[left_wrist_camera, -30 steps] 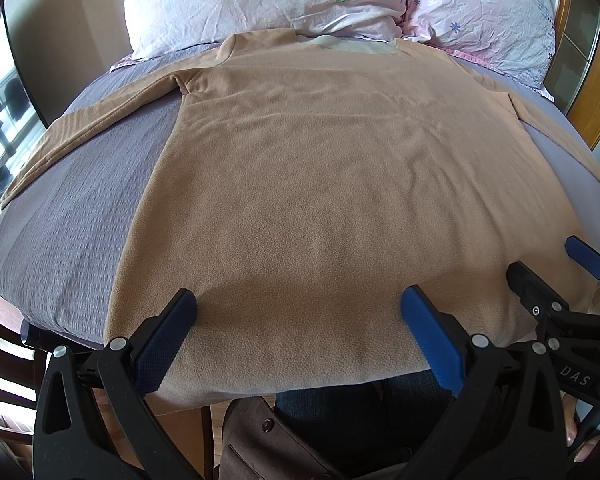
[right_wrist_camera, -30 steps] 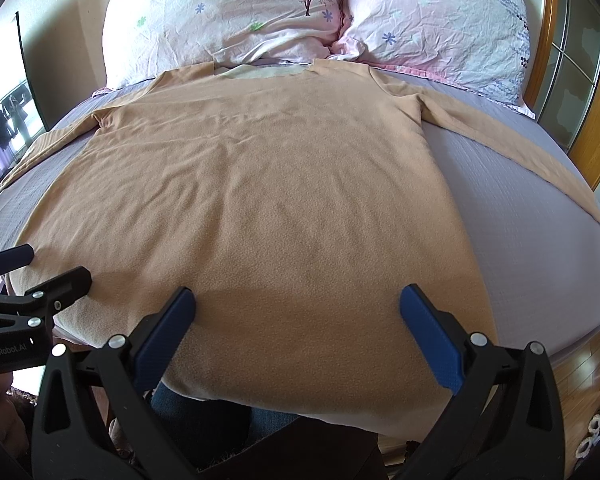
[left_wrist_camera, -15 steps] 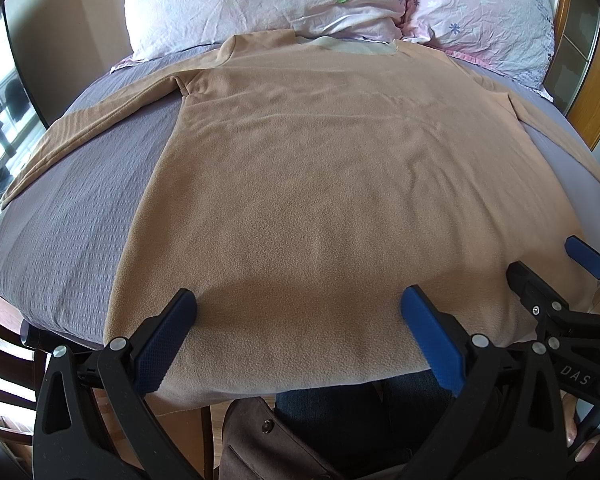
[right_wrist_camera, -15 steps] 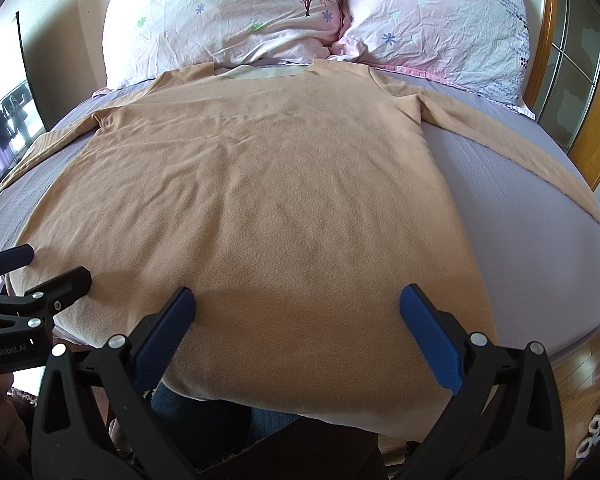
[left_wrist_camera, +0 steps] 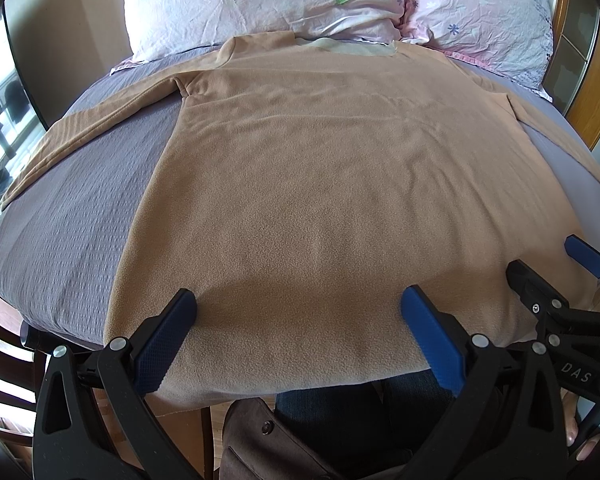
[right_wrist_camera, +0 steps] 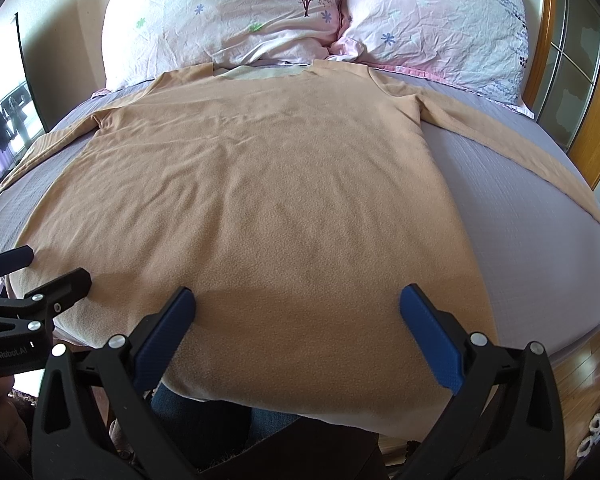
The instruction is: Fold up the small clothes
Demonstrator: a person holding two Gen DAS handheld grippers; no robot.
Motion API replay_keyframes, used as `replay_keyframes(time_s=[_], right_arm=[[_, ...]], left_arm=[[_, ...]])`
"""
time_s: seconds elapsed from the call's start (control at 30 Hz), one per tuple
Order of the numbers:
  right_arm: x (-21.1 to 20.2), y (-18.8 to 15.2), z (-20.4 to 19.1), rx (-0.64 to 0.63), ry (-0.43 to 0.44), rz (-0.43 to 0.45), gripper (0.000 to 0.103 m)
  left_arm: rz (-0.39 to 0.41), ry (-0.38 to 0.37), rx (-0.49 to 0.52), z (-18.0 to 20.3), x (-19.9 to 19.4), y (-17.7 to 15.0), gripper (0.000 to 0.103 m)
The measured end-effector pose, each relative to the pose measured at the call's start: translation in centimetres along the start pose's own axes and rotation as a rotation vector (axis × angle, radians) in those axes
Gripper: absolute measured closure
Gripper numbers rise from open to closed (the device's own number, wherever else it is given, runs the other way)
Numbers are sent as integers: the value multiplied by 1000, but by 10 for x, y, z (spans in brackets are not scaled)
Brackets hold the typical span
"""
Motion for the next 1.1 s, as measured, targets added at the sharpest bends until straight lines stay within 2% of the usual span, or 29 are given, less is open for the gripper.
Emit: replay_keyframes(time_s=[0.23,0.33,0.43,0.5,0.57,0.6,0.63,0.67,0.7,0.73,0.8,0.9,0.97,1.03,1.07,1.1], right_arm=[[3,0,-8,-20,19,41,2],[0,6,-3,-48,75,91,2],[-9,29,58,86,-10,153,2],[-17,49,123,235,-46,198,2],[-20,61,192,410,-84,207,3],[-19,65,246,542,-124,201,13],[-17,64,273,603,-155,189,20],[-14,60,318,709,-228,156,32],[-11,53,346,786,-272,128,38],[-7,45,374,881,-288,108,39],[5,31,409,1041,-246,86,47],[31,19,430,1183,-160,47,54],[37,20,434,1193,-151,62,56],[45,26,437,1198,-150,72,60],[49,29,437,1207,-152,86,64],[54,30,440,1215,-159,104,73]], left_arm=[[10,-8,16,1,-1,-1,1],[24,-15,28,1,-2,-2,1],[40,-21,47,2,-2,-2,1],[39,-34,61,3,-2,-1,1],[40,-78,57,3,-1,5,1],[53,-121,46,2,-2,9,1],[75,-197,19,1,-4,16,1],[93,-258,-8,0,-6,22,1],[110,-311,-37,-2,-8,28,1],[138,-368,-78,-8,-9,37,1],[187,-395,-118,-18,-10,49,1],[286,-390,-164,-37,-16,68,1],[352,-420,-199,-51,-21,81,1],[375,-451,-237,-63,-22,90,1],[380,-470,-265,-71,-21,95,1],[380,-478,-283,-75,-21,95,1]])
Point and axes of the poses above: each gripper's, at about its wrist camera, not at the fingertips, and x roughly the way its jaws point, z to its right, y to its top, the point moved 9 cm from there along x, roughly the way its jaws point, and after that the axes turned 3 degrees about -x, right-handed, at the moved point
